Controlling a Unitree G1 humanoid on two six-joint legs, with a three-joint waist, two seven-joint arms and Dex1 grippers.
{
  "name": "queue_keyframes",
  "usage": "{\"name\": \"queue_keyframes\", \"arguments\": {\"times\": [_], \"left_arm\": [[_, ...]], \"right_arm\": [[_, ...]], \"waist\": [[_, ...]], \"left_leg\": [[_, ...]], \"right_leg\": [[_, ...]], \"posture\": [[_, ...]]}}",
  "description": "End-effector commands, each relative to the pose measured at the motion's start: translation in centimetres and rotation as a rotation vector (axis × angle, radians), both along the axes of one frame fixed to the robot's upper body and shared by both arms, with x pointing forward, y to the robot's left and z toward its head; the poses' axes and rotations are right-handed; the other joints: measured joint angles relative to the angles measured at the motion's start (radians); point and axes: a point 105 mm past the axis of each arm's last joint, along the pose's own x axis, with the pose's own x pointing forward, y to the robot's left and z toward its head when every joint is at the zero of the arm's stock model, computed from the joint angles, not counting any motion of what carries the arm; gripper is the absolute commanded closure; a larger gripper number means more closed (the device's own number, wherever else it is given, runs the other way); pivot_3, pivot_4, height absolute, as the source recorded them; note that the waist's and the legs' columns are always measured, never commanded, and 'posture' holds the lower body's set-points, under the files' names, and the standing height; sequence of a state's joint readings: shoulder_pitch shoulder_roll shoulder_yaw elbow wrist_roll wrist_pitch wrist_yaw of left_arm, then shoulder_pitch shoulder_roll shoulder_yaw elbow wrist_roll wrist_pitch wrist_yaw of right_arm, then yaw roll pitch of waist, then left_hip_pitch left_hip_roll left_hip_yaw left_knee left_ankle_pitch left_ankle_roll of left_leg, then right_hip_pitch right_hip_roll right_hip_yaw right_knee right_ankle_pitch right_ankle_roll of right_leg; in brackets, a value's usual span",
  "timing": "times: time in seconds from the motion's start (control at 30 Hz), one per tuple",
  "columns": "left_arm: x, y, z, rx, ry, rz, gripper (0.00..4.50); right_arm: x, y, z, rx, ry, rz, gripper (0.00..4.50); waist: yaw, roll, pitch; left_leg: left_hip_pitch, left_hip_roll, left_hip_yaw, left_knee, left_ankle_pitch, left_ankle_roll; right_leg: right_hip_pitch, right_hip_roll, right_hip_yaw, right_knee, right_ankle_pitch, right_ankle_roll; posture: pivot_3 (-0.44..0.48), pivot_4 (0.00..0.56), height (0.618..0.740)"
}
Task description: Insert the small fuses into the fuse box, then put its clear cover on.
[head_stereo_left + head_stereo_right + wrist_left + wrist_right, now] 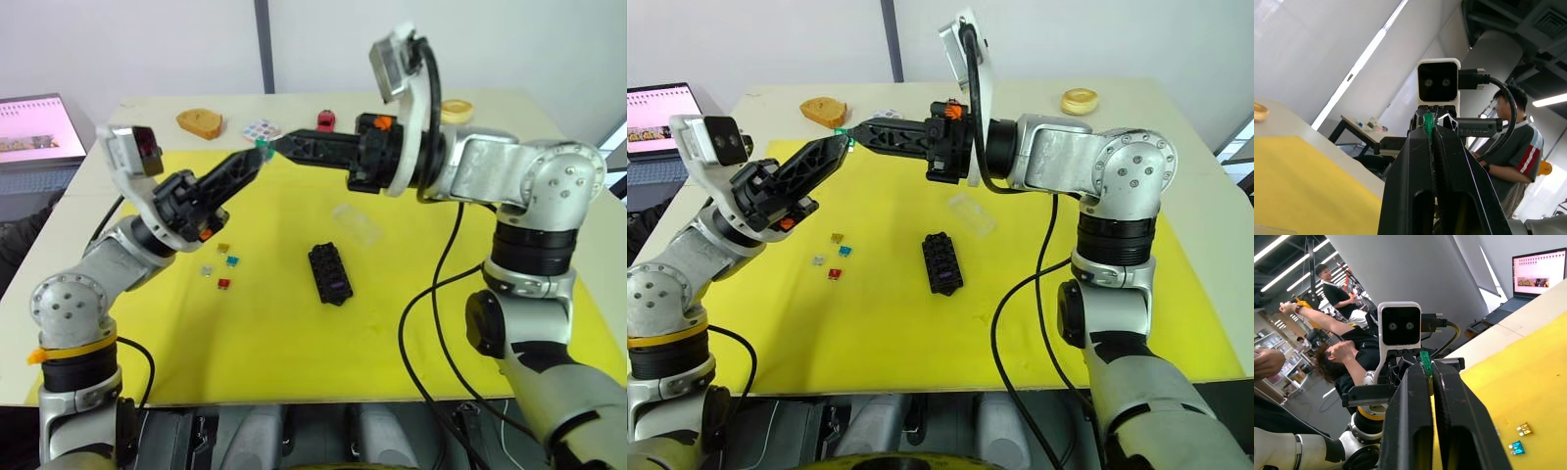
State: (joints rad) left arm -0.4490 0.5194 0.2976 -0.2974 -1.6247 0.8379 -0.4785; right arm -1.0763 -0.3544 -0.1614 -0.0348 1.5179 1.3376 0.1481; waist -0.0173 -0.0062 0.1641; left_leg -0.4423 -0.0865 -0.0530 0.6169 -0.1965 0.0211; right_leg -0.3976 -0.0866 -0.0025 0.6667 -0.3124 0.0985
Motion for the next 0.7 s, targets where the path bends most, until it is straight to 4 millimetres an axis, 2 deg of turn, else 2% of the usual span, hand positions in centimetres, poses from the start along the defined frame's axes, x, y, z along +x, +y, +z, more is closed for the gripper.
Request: {"name": "queue_keyframes", "arguments": {"times": [0.03, 0.23, 0.37, 0.5, 0.57, 0.63, 0.67, 0.7], "left_arm": [[-0.6, -0.1, 1.2, -0.004, -0.06, 0.002, 4.5], [-0.6, 0.1, 1.1, 0.004, -0.056, 0.006, 4.5], [-0.4, 0.8, 0.5, 0.055, -0.04, 0.034, 3.07], [-0.7, 1.8, 0.0, 0.121, -0.037, 0.058, 1.05], [-0.4, 2.6, -1.5, 0.278, -0.02, 0.129, 0.09], [0.1, 3.2, -3.4, 0.483, -0.065, 0.229, 0.09], [0.2, 3.4, -3.8, 0.539, -0.091, 0.248, 0.09], [0.3, 3.5, -4.0, 0.577, -0.112, 0.254, 0.09]], "right_arm": [[-0.6, 0.0, 0.8, 0.026, -0.029, 0.022, 4.49], [-0.6, 0.0, 0.8, 0.026, -0.028, 0.018, 4.49], [-0.5, -0.1, 0.8, 0.021, -0.039, 0.008, 4.5], [-0.2, -0.2, 1.2, 0.012, -0.091, -0.022, 4.5], [-0.1, -0.1, 2.3, 0.003, -0.247, -0.044, 4.5], [-0.3, 0.0, 3.2, -0.029, -0.437, -0.057, 4.5], [-0.3, -0.3, 2.6, -0.063, -0.487, -0.048, 4.5], [0.3, -1.2, 0.3, -0.115, -0.5, -0.039, 4.5]], "waist": [[0.0, 0.0, 0.0], [0.0, 0.0, 0.0], [0.0, 0.0, 0.0], [-0.001, 0.0, 0.0], [-0.005, 0.001, 0.0], [-0.004, 0.001, 0.001], [-0.001, 0.002, 0.001], [0.002, 0.002, 0.001]], "left_leg": [[0.0, 0.0, 0.0, 0.0, 0.0, 0.0], [0.0, 0.0, 0.0, 0.0, 0.0, 0.0], [0.0, 0.0, 0.0, 0.0, 0.0, 0.0], [0.0, 0.0, 0.0, 0.0, 0.0, 0.0], [0.0, 0.0, 0.0, 0.0, 0.0, 0.0], [0.0, 0.0, 0.0, -0.002, 0.0, 0.0], [0.0, 0.0, 0.0, -0.002, 0.0, 0.0], [0.0, 0.0, 0.001, -0.002, 0.0, 0.0]], "right_leg": [[0.0, 0.0, 0.0, 0.0, 0.0, 0.0], [0.0, 0.0, 0.0, 0.0, 0.0, 0.0], [0.0, 0.0, 0.0, 0.0, 0.0, 0.0], [0.0, 0.0, 0.0, 0.0, 0.0, 0.0], [0.0, 0.0, 0.0, 0.0, 0.0, 0.0], [-0.002, 0.0, 0.0, 0.0, 0.0, 0.0], [-0.002, 0.0, 0.0, 0.0, 0.0, 0.0], [-0.002, 0.0, 0.001, 0.0, 0.0, 0.0]], "posture": [[0.0, 0.15, 0.74], [0.0, 0.15, 0.74], [0.0, 0.15, 0.74], [0.0, 0.15, 0.74], [0.0, 0.15, 0.74], [0.0, 0.15, 0.74], [0.0, 0.15, 0.74], [0.0, 0.15, 0.74]]}}
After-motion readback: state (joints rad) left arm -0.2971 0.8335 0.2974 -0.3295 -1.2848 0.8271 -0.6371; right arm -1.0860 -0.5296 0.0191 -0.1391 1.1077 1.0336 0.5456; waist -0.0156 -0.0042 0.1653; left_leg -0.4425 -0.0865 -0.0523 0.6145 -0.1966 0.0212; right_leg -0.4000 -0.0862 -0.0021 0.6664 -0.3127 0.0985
